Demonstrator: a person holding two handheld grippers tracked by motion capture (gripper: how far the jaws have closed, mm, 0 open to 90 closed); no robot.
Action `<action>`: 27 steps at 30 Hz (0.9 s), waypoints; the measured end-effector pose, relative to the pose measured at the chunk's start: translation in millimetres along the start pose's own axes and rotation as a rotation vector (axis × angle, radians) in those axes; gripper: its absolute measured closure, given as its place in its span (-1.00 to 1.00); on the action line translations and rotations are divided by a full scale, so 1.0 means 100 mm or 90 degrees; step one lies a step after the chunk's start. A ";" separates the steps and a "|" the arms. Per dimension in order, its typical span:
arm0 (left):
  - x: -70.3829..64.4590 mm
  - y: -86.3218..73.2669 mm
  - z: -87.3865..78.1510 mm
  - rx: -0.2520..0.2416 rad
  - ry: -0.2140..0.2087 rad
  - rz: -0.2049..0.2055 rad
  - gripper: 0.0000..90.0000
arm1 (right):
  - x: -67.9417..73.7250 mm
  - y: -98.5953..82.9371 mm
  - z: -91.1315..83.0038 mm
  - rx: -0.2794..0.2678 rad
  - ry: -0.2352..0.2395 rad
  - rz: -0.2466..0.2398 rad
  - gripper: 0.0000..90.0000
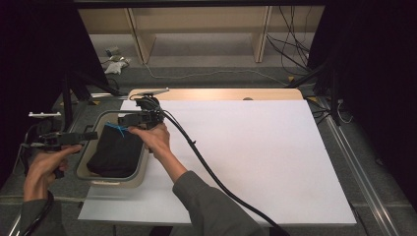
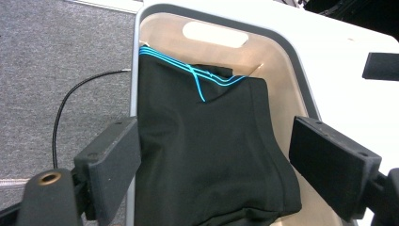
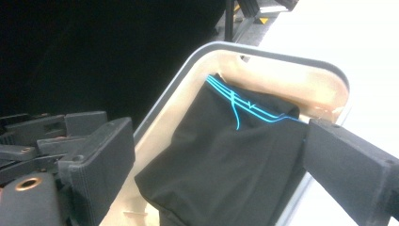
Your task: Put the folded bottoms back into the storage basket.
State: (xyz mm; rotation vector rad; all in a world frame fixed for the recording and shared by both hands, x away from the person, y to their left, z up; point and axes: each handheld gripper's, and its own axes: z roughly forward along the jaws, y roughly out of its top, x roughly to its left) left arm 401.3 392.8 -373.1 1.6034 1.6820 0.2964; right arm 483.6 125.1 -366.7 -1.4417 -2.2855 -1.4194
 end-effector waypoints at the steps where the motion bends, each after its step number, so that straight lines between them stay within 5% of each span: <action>1: 0.00 0.00 0.00 0.000 -0.002 0.001 -0.62 | 0.00 0.00 -0.02 0.000 0.001 -0.003 -0.77; 27: -0.27 0.02 0.16 -0.005 -0.025 0.009 -0.65 | -0.28 0.06 -0.37 -0.022 -0.009 -0.004 -0.75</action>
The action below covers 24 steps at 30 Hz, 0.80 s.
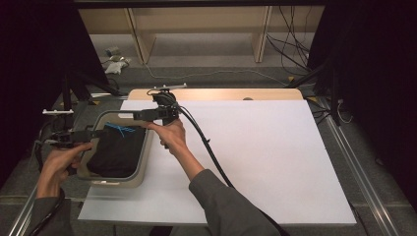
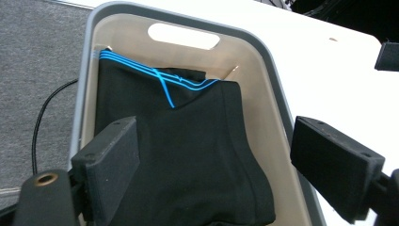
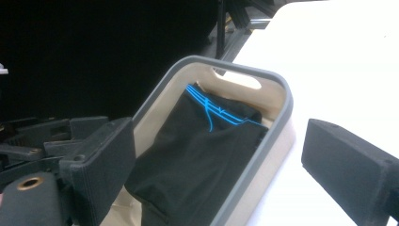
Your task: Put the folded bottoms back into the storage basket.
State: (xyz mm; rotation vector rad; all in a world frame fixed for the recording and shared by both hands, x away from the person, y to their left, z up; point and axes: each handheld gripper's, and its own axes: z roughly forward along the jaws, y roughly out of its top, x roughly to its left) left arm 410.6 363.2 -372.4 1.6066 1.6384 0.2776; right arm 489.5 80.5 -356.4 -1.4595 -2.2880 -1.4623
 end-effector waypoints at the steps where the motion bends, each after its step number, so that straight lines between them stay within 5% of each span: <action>1: -0.01 0.00 0.00 -0.003 -0.001 0.000 -0.65 | -0.01 0.00 -0.01 -0.002 -0.001 0.000 -0.75; 24: -0.28 -0.01 0.15 -0.037 -0.044 0.038 -0.65 | -0.28 -0.01 -0.38 -0.034 -0.019 -0.021 -0.74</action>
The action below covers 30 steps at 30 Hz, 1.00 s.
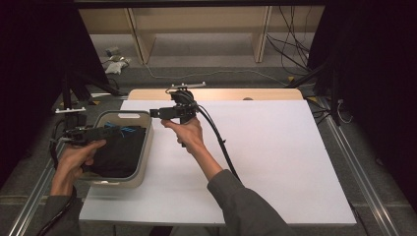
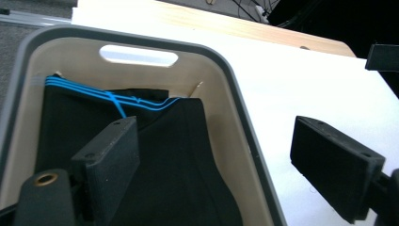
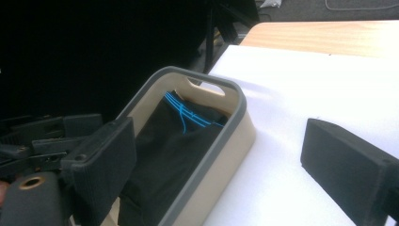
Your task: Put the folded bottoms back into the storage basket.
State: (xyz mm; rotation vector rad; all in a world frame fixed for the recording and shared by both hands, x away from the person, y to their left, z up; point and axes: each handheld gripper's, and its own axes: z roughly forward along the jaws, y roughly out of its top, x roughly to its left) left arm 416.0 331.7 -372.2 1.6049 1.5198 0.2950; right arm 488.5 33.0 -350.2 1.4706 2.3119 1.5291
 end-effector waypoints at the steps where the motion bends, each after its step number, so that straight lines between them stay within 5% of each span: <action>1: -0.01 0.00 0.01 0.000 -0.003 0.000 -0.65 | -0.01 0.00 -0.02 0.001 -0.002 0.000 -0.74; 30: -0.26 -0.05 0.13 -0.051 -0.047 0.016 -0.65 | -0.24 -0.13 -0.40 -0.031 0.001 -0.009 -0.73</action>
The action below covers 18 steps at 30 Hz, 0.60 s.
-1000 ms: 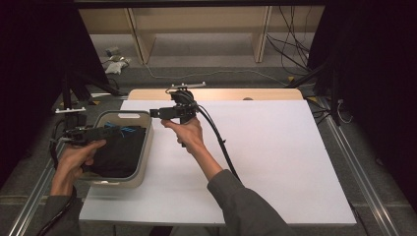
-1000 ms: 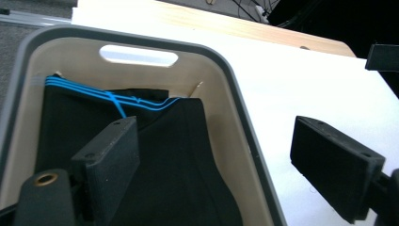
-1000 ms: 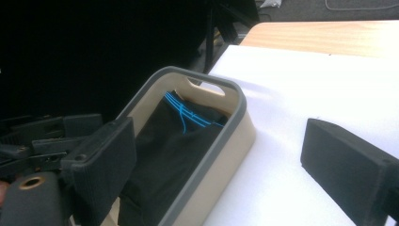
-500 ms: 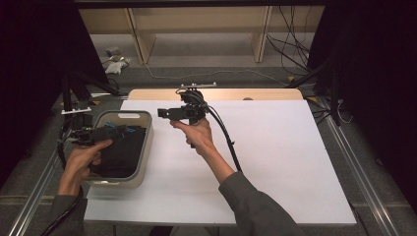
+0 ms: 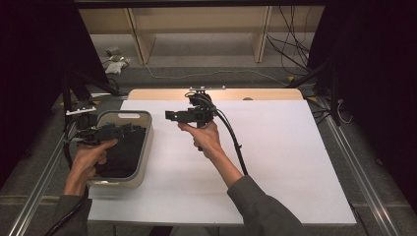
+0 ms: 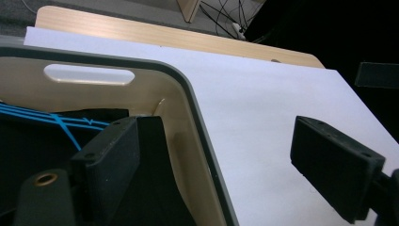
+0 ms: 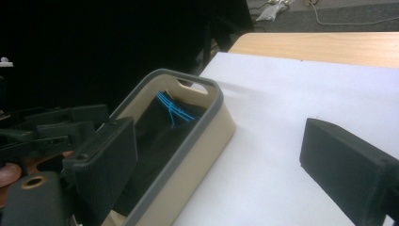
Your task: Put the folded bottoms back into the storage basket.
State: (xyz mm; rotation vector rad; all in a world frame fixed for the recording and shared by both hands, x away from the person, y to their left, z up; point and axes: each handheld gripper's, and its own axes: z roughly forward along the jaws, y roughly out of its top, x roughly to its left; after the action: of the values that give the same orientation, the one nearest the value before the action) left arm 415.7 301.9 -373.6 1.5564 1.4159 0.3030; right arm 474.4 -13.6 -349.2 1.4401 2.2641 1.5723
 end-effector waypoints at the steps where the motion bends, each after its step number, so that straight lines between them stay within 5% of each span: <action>1: -0.01 0.00 0.01 -0.001 -0.002 0.000 -0.65 | -0.01 0.00 -0.01 0.000 -0.001 0.000 -0.73; 18: -0.34 -0.12 0.16 -0.001 -0.024 0.051 -0.65 | -0.27 -0.14 -0.31 -0.025 -0.012 -0.005 -0.73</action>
State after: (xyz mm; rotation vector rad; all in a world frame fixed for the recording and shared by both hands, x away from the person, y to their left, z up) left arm 409.8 263.2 -376.6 1.6119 1.3270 0.3212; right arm 465.2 -55.9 -356.8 1.4277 2.2127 1.5854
